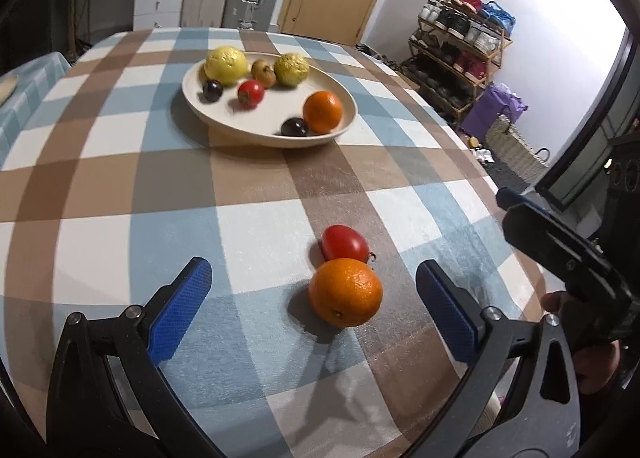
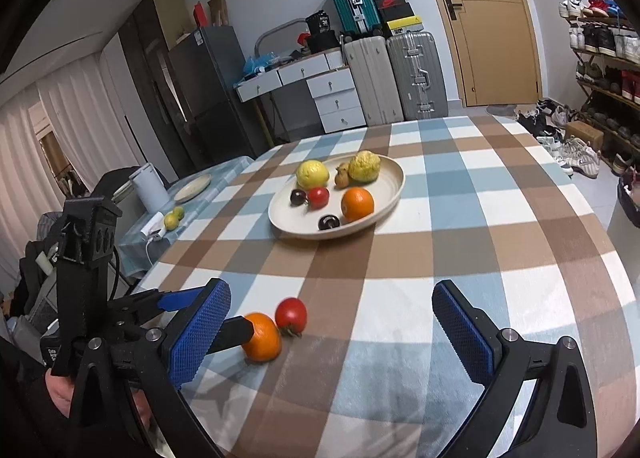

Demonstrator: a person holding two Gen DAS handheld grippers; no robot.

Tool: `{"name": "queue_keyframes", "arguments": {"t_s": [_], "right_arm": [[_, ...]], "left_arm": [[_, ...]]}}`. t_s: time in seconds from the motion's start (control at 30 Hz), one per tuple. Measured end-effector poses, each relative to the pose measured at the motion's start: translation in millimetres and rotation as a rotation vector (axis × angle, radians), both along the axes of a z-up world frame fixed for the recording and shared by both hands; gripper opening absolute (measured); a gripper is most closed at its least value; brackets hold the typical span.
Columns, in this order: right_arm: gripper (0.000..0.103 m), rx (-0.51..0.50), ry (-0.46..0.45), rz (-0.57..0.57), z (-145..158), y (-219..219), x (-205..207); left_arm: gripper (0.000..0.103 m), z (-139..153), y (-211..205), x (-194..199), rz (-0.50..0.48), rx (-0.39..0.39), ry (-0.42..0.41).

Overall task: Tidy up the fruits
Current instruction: 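Grasp the last orange with the left tool while the right tool grasps the last tomato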

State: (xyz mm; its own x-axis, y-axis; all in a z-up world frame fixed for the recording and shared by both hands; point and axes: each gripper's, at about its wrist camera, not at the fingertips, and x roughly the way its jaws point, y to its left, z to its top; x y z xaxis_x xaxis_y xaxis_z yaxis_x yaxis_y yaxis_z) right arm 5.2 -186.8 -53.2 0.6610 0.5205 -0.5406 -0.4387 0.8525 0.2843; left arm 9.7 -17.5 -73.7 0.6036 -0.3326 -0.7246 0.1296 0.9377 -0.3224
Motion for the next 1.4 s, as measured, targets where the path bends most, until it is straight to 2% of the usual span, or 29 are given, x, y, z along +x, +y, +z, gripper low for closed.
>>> {"name": "queue_keyframes", "arguments": {"t_s": [0.2,0.3,0.33,0.37,0.47,0.77,0.9,1.33,1.4], "right_arm": [[0.103,0.003,0.028,-0.020,-9,-8,1],[0.103,0.007,0.037,-0.025,-11,-11,2],[0.103,0.009,0.039,-0.026,-12,-11,2],[0.103,0.010,0.041,-0.027,-13,-12,3],[0.103,0.010,0.049,-0.027,-15,-12,5],[0.103,0.014,0.090,-0.011,-21,-10,10],[0.103,0.016,0.132,-0.005,-26,-4,14],[0.103,-0.059,0.162,0.103,-36,47,21],[0.098,-0.079,0.173,0.121,-38,57,23]], "left_arm": [[0.077,-8,-5,7,-0.074,-0.053,0.034],[0.056,-13,-9,10,-0.111,-0.077,0.061],[0.044,-16,-10,11,-0.123,-0.085,0.072],[0.040,-18,-10,10,-0.122,-0.085,0.078],[0.038,-23,-5,9,-0.114,-0.122,0.080],[0.038,-10,12,3,-0.103,-0.150,0.046],[0.038,-3,30,-1,-0.073,-0.144,0.020],[0.038,6,86,-15,0.022,-0.096,-0.035],[0.038,6,90,-18,0.030,-0.090,-0.040]]}}
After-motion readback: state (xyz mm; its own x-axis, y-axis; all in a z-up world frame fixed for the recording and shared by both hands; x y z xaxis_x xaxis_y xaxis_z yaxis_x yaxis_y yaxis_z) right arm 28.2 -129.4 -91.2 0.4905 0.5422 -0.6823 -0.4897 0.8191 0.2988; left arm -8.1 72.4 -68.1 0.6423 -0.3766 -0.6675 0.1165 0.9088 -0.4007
